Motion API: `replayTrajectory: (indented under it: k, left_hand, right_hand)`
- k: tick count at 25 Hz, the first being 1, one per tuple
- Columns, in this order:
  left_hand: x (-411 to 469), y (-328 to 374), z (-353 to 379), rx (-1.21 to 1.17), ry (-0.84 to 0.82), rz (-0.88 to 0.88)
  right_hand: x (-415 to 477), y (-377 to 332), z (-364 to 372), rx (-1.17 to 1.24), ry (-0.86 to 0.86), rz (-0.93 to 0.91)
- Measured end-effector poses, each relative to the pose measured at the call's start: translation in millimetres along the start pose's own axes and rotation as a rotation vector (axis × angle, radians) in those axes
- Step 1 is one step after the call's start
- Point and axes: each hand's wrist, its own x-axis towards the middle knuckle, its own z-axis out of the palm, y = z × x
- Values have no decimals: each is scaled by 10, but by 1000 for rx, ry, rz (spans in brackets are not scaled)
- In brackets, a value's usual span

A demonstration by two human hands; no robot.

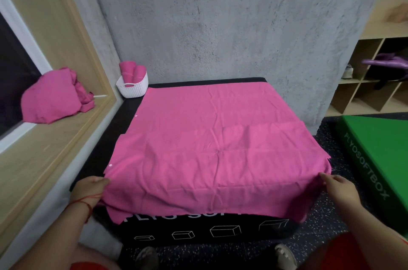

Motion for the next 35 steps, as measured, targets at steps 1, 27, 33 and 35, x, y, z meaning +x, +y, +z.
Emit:
replayTrajectory:
  k: [1,27,33,35]
  left_hand:
    - [4,25,-16,-21,-1,-3]
    - [2285,1452,862,94,-55,91]
    - [1577,853,750,187,47,247]
    - [1377,685,649,194,38,273]
  right_hand:
    - [-26,-43,-30,9,6,-22]
    - [1934,-2089,1132,7,-73,-186]
    - [1744,-1132,1036,-512,-10,-328]
    - [1612,-887,930,-541,28,-346]
